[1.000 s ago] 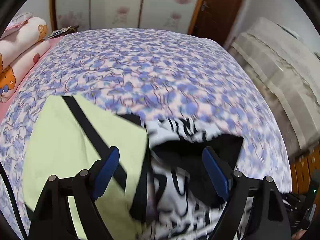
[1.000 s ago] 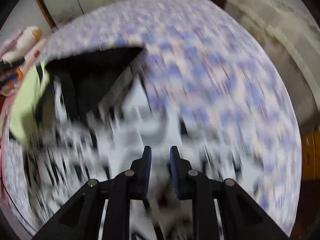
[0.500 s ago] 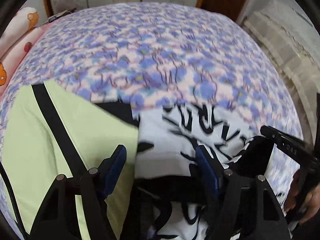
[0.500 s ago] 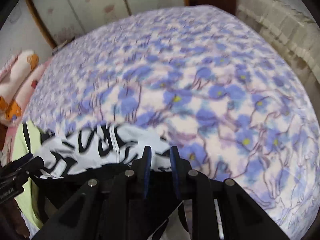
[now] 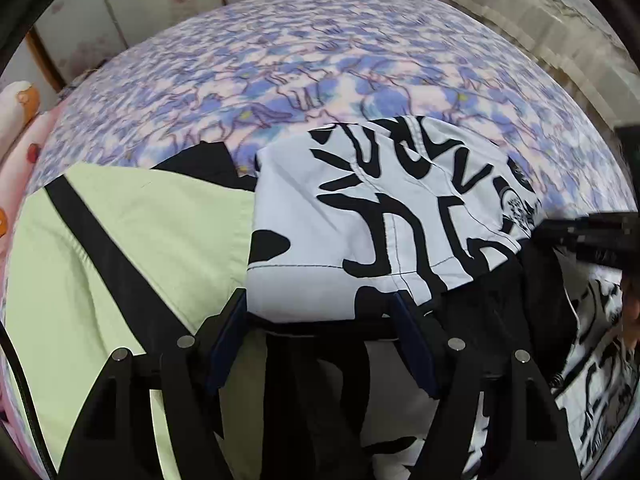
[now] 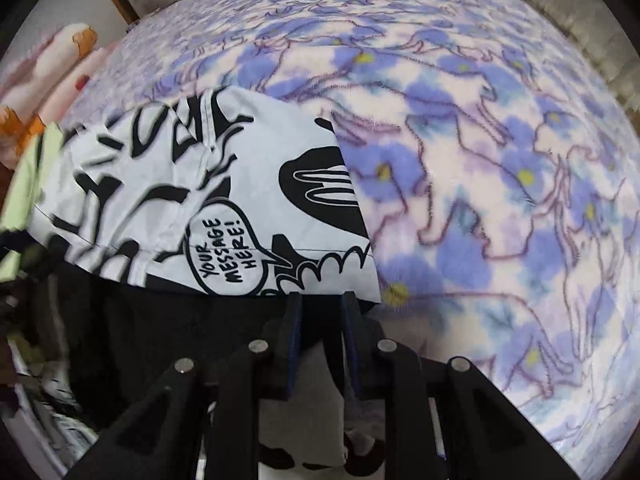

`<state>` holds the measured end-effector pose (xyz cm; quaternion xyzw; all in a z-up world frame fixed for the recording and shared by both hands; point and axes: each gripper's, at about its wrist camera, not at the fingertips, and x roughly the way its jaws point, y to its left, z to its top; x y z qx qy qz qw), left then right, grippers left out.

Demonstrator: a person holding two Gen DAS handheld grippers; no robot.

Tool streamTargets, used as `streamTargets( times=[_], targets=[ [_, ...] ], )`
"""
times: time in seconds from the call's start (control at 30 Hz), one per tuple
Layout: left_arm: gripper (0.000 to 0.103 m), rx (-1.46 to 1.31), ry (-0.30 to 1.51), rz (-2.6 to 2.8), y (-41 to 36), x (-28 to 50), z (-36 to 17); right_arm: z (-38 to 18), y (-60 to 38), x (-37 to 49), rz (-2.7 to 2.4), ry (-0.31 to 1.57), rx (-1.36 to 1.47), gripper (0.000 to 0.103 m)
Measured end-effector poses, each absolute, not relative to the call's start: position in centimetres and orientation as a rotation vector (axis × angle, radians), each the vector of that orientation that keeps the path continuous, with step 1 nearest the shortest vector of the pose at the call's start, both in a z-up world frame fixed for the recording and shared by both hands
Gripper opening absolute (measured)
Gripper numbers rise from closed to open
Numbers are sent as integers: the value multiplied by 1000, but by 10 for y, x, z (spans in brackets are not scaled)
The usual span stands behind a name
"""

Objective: Fold large clothes

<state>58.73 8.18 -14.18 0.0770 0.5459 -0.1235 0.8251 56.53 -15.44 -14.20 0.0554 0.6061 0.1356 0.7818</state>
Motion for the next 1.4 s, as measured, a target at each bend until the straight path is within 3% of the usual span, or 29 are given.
streamTargets(
  times=[0.07, 0.13, 0.2, 0.43, 0.7, 0.77, 0.8, 0.83, 0.93, 1.3, 1.4],
  targets=[
    [72, 128, 1189, -313, 87, 591, -139, -135, -165, 571, 364, 1316, 203, 24],
    [76, 47, 1221, -387, 99, 596, -135, -128, -178, 578, 417, 1322, 276, 45],
    [77, -33, 1244, -437, 110, 601, -134, -123, -190, 587, 416, 1305, 318, 57],
    [77, -325, 1256, -557, 137, 618, -131, -138, -197, 628, 398, 1343, 422, 58],
    [77, -249, 1275, -531, 112, 638, -146, -162, -161, 643, 408, 1357, 353, 59],
    [63, -191, 1280, -485, 105, 641, -150, -163, -156, 642, 400, 1340, 327, 56],
    [24, -133, 1273, -450, 99, 641, -152, -162, -154, 641, 396, 1331, 305, 43],
    [12, -103, 1274, -436, 96, 641, -154, -161, -153, 640, 399, 1320, 283, 23],
    [8, -52, 1224, -397, 90, 633, -151, -148, -155, 629, 416, 1262, 260, 12],
    [8, 73, 889, -377, 89, 529, -89, -61, -170, 505, 368, 853, 103, 10],
    [8, 78, 841, -369, 95, 480, -82, -46, -181, 450, 320, 771, 62, 4]
  ],
)
